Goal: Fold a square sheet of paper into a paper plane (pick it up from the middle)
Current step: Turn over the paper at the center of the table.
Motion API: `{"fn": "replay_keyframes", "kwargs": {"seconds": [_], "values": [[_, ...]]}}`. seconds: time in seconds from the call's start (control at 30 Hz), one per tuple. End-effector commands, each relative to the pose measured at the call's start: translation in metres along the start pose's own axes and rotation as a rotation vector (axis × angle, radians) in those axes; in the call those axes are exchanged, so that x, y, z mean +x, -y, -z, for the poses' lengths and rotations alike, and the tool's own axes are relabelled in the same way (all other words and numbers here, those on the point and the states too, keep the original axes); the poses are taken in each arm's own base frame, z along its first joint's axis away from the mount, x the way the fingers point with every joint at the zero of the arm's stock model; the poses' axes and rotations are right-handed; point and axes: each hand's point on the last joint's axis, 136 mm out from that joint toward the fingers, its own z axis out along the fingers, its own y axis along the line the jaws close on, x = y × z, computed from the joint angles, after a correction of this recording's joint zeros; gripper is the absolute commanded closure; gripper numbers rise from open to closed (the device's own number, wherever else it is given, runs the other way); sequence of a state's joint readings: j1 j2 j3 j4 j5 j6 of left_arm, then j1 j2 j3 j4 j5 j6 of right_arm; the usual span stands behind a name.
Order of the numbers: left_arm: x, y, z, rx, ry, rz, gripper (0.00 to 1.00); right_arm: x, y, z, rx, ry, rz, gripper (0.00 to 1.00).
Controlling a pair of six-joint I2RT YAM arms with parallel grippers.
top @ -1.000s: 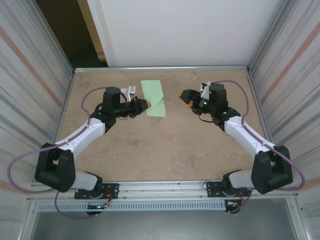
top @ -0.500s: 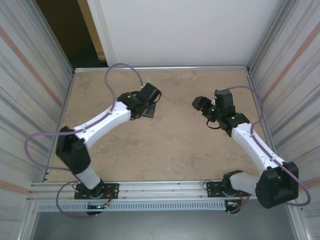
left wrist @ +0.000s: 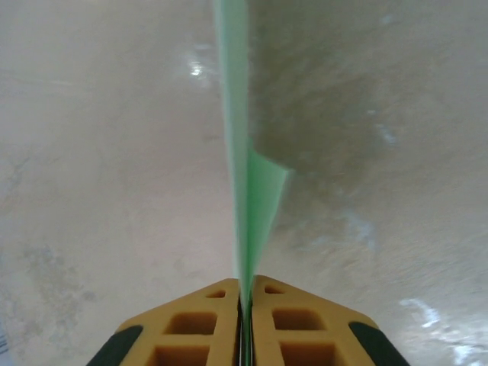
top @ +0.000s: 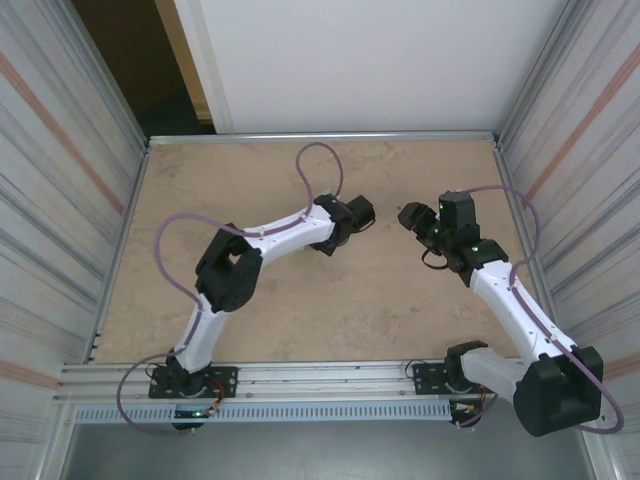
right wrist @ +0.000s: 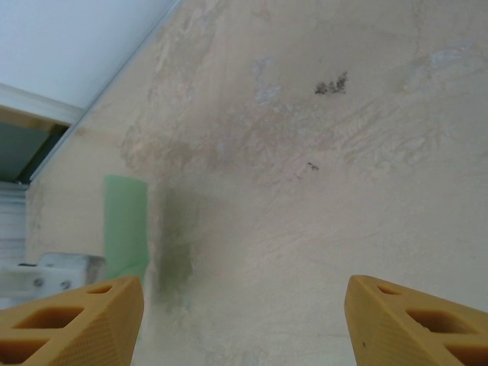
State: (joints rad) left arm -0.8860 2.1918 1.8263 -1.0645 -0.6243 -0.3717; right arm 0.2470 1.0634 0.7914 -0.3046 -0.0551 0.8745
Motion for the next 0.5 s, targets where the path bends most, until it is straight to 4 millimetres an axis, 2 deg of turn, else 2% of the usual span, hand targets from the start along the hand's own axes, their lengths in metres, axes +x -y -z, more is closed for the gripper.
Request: {"fn": "replay_keyframes", "kwargs": {"seconds": [0.0,0.13,0.23,0.33,0.4,0.47], "values": [[-0.001,0.026,0.0,0.107,-0.044,0.029,0.84,-0.002,0.012,0.007,0.034,0.03,-0.023,0.3],[-0.01,0.072,0.01,0.378,-0.055,0.079,0.71,-0.001,0.017,0.007,0.044,0.03,-0.036,0.3],[-0.02,0.091,0.032,0.6,-0.04,0.139,0.64,0.0,0.017,0.006,0.047,0.019,-0.034,0.3],[-0.03,0.086,0.051,0.787,-0.017,0.23,0.55,0.003,0.015,0.001,0.044,-0.006,-0.026,0.3],[-0.038,0.069,0.066,0.898,0.024,0.313,0.52,0.01,0.012,-0.007,0.028,-0.049,-0.017,0.32],[-0.039,0.046,0.067,0.979,0.04,0.415,0.48,0.02,0.003,-0.016,0.008,-0.098,0.0,0.34]]}}
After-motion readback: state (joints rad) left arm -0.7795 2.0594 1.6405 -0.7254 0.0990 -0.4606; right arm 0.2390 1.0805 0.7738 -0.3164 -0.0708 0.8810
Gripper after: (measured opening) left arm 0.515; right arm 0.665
